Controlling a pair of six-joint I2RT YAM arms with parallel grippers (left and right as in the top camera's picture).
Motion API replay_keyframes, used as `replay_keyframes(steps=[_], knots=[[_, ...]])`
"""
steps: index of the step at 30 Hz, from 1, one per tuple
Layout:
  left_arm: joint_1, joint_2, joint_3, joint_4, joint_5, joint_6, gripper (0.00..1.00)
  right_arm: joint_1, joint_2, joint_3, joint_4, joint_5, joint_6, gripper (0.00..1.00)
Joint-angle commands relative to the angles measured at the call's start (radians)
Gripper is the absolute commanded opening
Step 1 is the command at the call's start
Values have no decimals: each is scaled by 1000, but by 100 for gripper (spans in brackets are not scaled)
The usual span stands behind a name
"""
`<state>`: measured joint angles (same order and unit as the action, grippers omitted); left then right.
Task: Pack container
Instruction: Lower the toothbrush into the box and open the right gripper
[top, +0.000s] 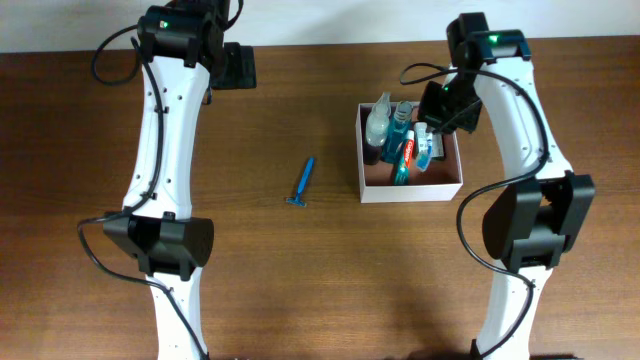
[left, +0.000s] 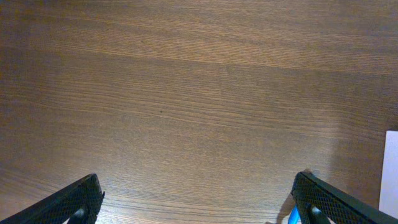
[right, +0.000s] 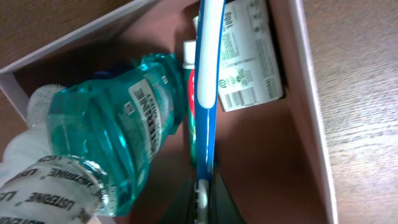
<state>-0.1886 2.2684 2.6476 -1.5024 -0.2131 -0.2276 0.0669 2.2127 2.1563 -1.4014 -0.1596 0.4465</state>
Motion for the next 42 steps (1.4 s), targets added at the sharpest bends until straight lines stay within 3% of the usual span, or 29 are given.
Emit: replay_keyframes(steps=[1, 9, 19, 23, 27, 35, 42], knots=[[1, -6, -1, -2, 8, 5, 99, 35, -29, -6, 3, 70, 117, 4], [1, -6, -1, -9, 8, 5, 99, 58, -29, -6, 4, 141, 327, 4], [1, -6, -1, -13, 8, 5, 99, 57, -29, -6, 7, 166, 336, 4], [1, -6, -1, -12, 8, 5, 99, 57, -29, -6, 7, 166, 328, 11], [1, -6, -1, -13, 8, 5, 99, 57, -29, -6, 7, 166, 325, 12], [1, -6, -1, -13, 8, 5, 99, 52, -30, 2, 10, 173, 287, 31], [1, -6, -1, -13, 8, 5, 99, -42, -62, 150, -62, 222, 238, 42]])
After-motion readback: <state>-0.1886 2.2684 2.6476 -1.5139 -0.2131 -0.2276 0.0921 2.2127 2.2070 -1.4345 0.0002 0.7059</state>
